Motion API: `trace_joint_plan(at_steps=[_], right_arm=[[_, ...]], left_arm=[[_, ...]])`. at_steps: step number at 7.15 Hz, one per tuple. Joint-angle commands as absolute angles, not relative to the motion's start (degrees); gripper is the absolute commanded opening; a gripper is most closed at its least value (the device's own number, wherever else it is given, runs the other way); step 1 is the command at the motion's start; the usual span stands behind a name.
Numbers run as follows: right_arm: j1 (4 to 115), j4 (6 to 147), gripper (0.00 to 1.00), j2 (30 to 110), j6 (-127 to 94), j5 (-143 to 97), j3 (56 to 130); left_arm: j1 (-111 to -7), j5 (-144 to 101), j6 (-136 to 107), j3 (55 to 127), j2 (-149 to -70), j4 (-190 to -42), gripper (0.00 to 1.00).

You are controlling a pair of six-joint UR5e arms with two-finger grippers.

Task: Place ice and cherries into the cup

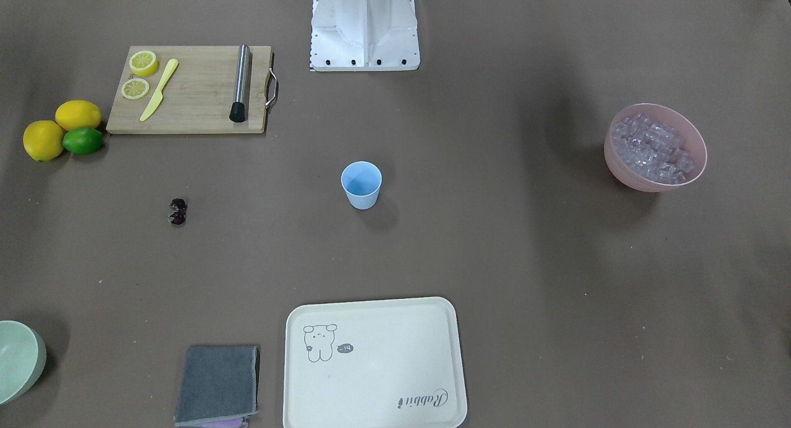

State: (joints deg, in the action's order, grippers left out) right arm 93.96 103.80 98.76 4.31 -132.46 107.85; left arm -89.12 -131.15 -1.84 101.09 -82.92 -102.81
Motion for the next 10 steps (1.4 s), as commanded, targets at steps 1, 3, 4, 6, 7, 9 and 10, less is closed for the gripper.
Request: trace_joint_plan(at_steps=[1, 3, 4, 6, 7, 9, 10], right_arm=[[93.96, 103.80, 1.00, 98.70, 4.31, -132.54, 107.84], [93.96, 103.71, 1.00, 98.79, 4.39, -133.06, 107.84], [94.04, 103.71, 1.00, 98.79, 4.39, -134.20, 107.93], [94.04, 103.71, 1.00, 98.88, 4.39, -134.03, 107.93], [93.96, 103.71, 1.00, 98.62, 4.31, -133.77, 107.93], [93.96, 103.71, 1.00, 98.44, 4.31, -134.21, 108.28], [93.96, 103.71, 1.00, 98.44, 4.22, -134.38, 108.89]], left_arm=[[-89.12, -131.13, -1.85, 100.81, -82.97, -102.83, 0.98], [-89.21, -131.22, -1.85, 101.07, -82.79, -102.83, 0.98], [-89.12, -131.13, -1.85, 100.64, -82.79, -102.83, 0.98], [-89.12, -131.13, -1.85, 100.37, -82.71, -102.83, 0.98], [-89.12, -131.22, -1.85, 100.20, -82.79, -102.92, 0.98], [-89.03, -131.48, -1.15, 101.42, -83.49, -104.84, 0.98], [-86.86, -131.48, -1.06, 101.77, -83.50, -113.21, 0.98]])
